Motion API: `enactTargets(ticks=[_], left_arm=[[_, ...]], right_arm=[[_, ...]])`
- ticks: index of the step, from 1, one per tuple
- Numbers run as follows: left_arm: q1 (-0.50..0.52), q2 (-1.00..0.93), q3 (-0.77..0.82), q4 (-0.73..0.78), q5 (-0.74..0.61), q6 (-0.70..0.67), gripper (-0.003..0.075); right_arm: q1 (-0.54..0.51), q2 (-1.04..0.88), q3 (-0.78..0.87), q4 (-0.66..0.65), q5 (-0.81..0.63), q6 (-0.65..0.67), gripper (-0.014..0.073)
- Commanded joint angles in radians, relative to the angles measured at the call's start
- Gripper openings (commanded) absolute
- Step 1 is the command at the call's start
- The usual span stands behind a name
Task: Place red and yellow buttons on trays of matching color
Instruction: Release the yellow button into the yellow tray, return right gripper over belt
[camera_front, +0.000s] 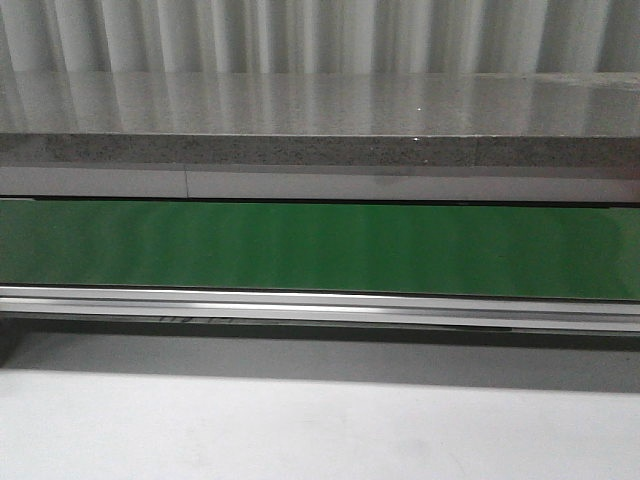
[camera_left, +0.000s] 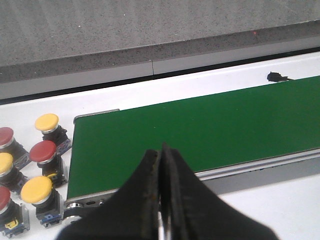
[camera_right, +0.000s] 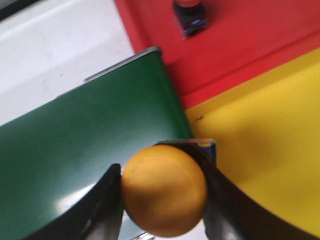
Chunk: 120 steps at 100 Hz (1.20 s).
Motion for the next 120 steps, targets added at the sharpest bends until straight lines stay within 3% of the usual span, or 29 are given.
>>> enactTargets(ticks=[1, 28, 60, 68, 83, 90, 120], left_arm=[[-0.008, 0.006, -0.027, -0.011, -0.074, -0.001, -0.0020], [-0.008, 0.006, -0.027, -0.011, -0.074, -0.001, -0.0020], [-0.008, 0.006, -0.027, -0.011, -0.074, -0.001, -0.0020], [-0.008, 0.006, -0.027, -0.011, -0.074, -0.001, -0.0020], [-0.008, 0.006, -0.027, -0.011, -0.074, -0.001, -0.0020], [-0.008, 0.006, -0.027, -0.011, -0.074, -0.001, -0.0020], [-0.008, 0.006, -0.027, -0.011, -0.074, -0.001, -0.0020]], right_arm=[[-0.063, -0.015, -0.004, -0.002, -0.104, 0.027, 0.0120], [-0.120, 0.071, 0.063, 0.000, -0.274, 0.067, 0.0120], [-0.120, 0.225, 0.064, 0.019, -0.302, 0.068, 0.0131], [-0.120, 0.247, 0.064, 0.019, -0.302, 0.068, 0.0193], [-0.120, 0.257, 0.064, 0.020, -0.303, 0.068, 0.0468], [-0.120, 0.252, 0.064, 0.020, -0.302, 0.068, 0.0545], [-0.120, 0.163, 0.064, 0.020, -0.269, 0.068, 0.0533]])
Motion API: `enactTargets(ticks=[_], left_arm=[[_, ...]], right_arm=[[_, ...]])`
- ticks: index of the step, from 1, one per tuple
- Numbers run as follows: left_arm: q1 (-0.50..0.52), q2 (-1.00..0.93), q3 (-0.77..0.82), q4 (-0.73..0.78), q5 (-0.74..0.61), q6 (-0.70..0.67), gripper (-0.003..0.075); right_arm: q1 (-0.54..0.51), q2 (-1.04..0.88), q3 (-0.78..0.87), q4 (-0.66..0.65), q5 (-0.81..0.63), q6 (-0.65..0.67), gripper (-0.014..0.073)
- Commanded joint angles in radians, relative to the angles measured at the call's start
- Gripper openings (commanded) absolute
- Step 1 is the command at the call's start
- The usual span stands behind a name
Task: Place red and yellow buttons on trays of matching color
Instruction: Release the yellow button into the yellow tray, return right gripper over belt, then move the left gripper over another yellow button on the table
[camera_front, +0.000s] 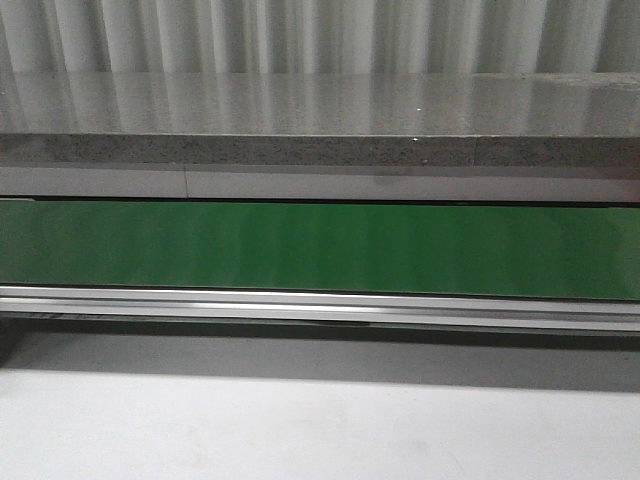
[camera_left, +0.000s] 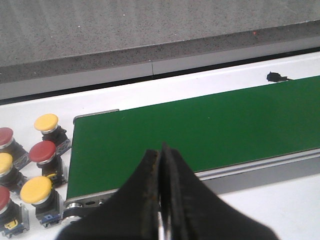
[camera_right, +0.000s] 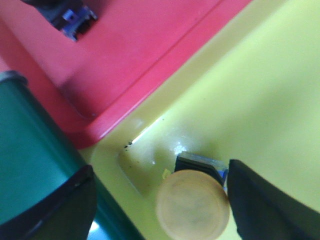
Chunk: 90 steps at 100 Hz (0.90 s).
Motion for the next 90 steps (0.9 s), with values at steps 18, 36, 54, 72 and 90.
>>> enactTargets(ticks=[18, 36, 54, 72, 90], left_arm=[[-0.008, 0.006, -0.027, -0.011, -0.074, -0.001, -0.0020], [-0.008, 0.006, -0.027, -0.011, -0.074, -0.001, -0.0020], [-0.008, 0.006, -0.027, -0.011, -0.074, -0.001, -0.0020], [-0.008, 0.006, -0.027, -0.011, -0.074, -0.001, -0.0020], [-0.008, 0.006, -0.027, -0.011, -0.074, -0.001, -0.0020]], right_arm=[[-0.001, -0.183, -0.023, 0.008, 0.045, 0.000, 0.0290], [0.073, -0.271, -0.023, 0.008, 0.109, -0.066, -0.0048], [0.247, -0.335, -0.023, 0.007, 0.169, -0.133, -0.0066], [0.440, -0.396, -0.023, -0.021, 0.210, -0.177, -0.0066], [0.593, -0.484, -0.022, -0.031, 0.214, -0.241, -0.0066]])
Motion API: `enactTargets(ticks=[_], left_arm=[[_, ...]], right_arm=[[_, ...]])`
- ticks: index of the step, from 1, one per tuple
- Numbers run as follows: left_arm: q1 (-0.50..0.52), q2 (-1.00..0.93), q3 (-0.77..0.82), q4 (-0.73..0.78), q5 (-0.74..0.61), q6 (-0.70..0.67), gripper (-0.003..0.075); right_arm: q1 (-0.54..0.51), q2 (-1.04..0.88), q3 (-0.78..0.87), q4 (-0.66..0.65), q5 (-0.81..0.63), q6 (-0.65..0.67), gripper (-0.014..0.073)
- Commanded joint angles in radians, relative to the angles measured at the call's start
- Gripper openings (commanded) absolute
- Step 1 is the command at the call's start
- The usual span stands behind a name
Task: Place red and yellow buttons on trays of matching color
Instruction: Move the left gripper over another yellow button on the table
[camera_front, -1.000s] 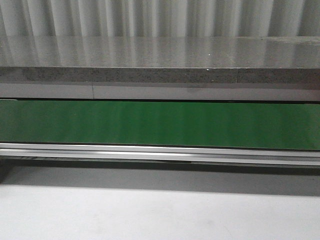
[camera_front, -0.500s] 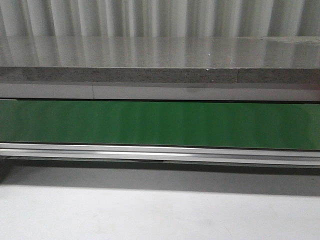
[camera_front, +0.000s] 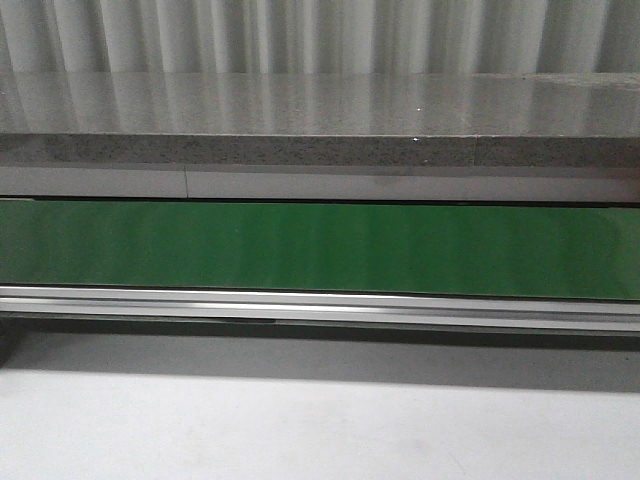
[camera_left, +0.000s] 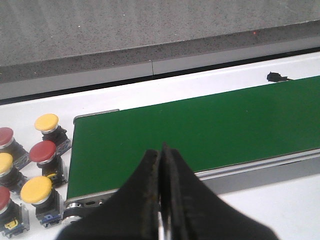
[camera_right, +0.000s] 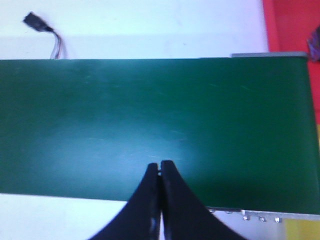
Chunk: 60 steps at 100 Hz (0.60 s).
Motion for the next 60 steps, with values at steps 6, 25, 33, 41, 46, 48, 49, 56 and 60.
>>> enactTargets(ticks=[6, 25, 33, 41, 46, 48, 49, 56, 60], left_arm=[[-0.008, 0.006, -0.027, -0.011, -0.074, -0.001, -0.0020], [-0.008, 0.006, -0.027, -0.011, -0.074, -0.001, -0.0020], [-0.008, 0.006, -0.027, -0.011, -0.074, -0.001, -0.0020], [-0.008, 0.006, -0.027, -0.011, -0.074, -0.001, -0.0020], [-0.008, 0.006, -0.027, -0.011, -0.074, -0.001, -0.0020], [-0.008, 0.006, -0.027, -0.011, -0.074, -0.001, -0.0020], [-0.008, 0.006, -0.027, -0.011, -0.074, -0.001, -0.0020], [-0.008, 0.006, -0.027, -0.011, -0.074, -0.001, -0.0020], [-0.008, 0.006, -0.027, -0.011, -0.074, -0.001, -0.0020]], right_arm=[[0.088, -0.091, -0.023, -0.011, -0.039, -0.067, -0.0066], [0.158, -0.219, -0.022, -0.011, -0.039, -0.117, -0.0066], [0.159, -0.282, -0.022, -0.011, -0.039, -0.121, -0.0066], [0.159, -0.349, -0.010, -0.011, -0.046, -0.121, -0.0066], [0.159, -0.401, 0.011, -0.011, -0.056, -0.121, -0.0066], [0.159, -0.415, 0.021, -0.011, -0.062, -0.121, -0.0066], [0.159, -0.428, 0.025, -0.011, -0.064, -0.121, -0.0066], [0.159, -0.497, 0.070, -0.011, -0.071, -0.121, -0.0066], [0.159, -0.539, 0.097, -0.011, -0.071, -0.122, -0.0066]])
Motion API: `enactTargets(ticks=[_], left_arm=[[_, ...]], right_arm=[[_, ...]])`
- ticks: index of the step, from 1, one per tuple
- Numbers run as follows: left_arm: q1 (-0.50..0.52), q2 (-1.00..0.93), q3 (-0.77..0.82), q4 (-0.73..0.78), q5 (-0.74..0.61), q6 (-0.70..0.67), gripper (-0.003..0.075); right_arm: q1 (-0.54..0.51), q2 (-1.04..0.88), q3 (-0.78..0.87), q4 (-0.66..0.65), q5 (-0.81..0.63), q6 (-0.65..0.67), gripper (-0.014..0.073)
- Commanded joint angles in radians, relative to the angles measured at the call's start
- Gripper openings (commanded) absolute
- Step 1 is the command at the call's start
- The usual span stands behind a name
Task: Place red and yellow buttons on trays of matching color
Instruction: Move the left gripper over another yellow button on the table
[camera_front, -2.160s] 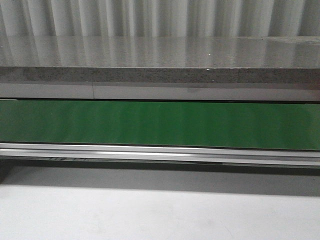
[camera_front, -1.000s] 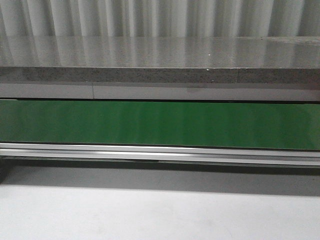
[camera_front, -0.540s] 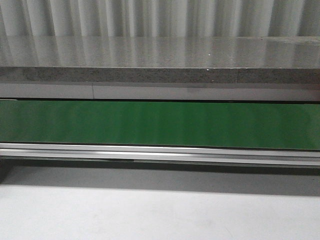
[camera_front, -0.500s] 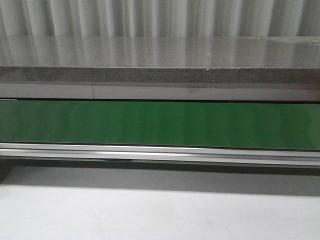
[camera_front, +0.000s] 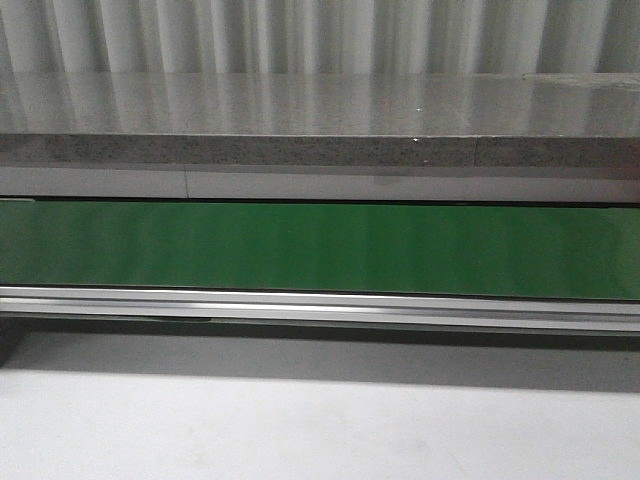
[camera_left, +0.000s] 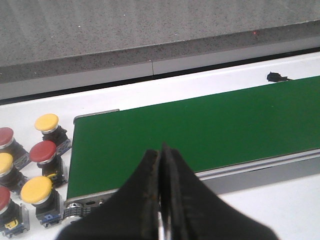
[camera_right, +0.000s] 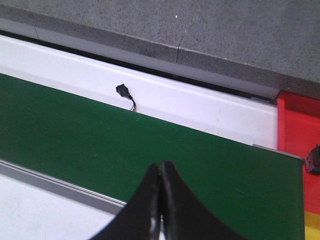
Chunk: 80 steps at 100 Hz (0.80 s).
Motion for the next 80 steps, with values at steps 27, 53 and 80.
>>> enactTargets(ticks=[27, 53, 80], left_arm=[[-0.008, 0.006, -0.027, -0.011, -0.093, -0.001, -0.0020], [-0.008, 0.009, -0.024, -0.019, -0.098, -0.001, -0.0020], [0.033, 0.168, -0.071, 0.016, -0.090, -0.161, -0.0020]], right_arm=[[0.001, -0.334, 0.189, -0.003, -0.064, -0.013, -0.0066], [-0.001, -0.457, 0.270, -0.003, -0.053, -0.012, -0.0066], [-0.001, -0.456, 0.276, -0.003, -0.054, -0.012, -0.0066]])
